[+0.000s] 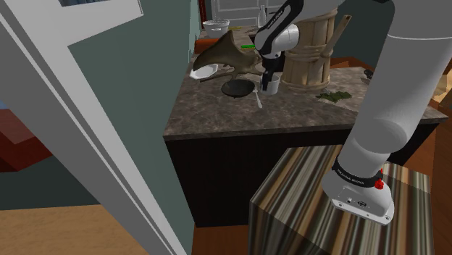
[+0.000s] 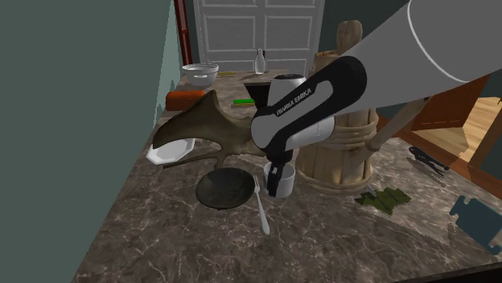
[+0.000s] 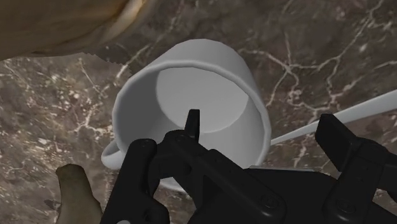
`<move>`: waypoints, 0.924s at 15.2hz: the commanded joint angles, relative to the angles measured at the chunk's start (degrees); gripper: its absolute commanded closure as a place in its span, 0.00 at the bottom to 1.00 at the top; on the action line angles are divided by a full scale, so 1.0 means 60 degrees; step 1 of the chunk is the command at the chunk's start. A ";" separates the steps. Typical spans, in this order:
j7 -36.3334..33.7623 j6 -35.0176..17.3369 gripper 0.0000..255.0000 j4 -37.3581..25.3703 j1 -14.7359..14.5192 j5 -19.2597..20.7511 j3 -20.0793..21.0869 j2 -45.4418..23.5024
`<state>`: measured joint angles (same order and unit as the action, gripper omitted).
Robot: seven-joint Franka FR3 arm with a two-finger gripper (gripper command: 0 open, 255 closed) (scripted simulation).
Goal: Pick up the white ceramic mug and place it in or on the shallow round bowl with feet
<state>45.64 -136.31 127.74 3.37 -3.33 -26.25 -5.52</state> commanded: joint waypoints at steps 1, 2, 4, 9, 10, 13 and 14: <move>0.0045 -0.0115 0.00 0.0027 0.0009 -0.0066 0.0010 -0.0093; 0.0045 -0.0115 0.00 0.0026 0.0009 -0.0067 0.0011 -0.0094; 0.0046 -0.0115 0.00 0.0026 0.0009 -0.0067 0.0011 -0.0094; 0.0046 -0.0115 1.00 0.0025 0.0009 -0.0067 0.0011 -0.0095; 0.0046 -0.0115 1.00 0.0025 0.0009 -0.0068 0.0011 -0.0095; 0.0045 -0.0115 1.00 0.0025 0.0009 -0.0067 0.0011 -0.0095; 0.0045 -0.0116 1.00 0.0026 0.0009 -0.0067 0.0011 -0.0095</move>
<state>45.91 -137.00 127.89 3.43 -3.74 -26.18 -6.08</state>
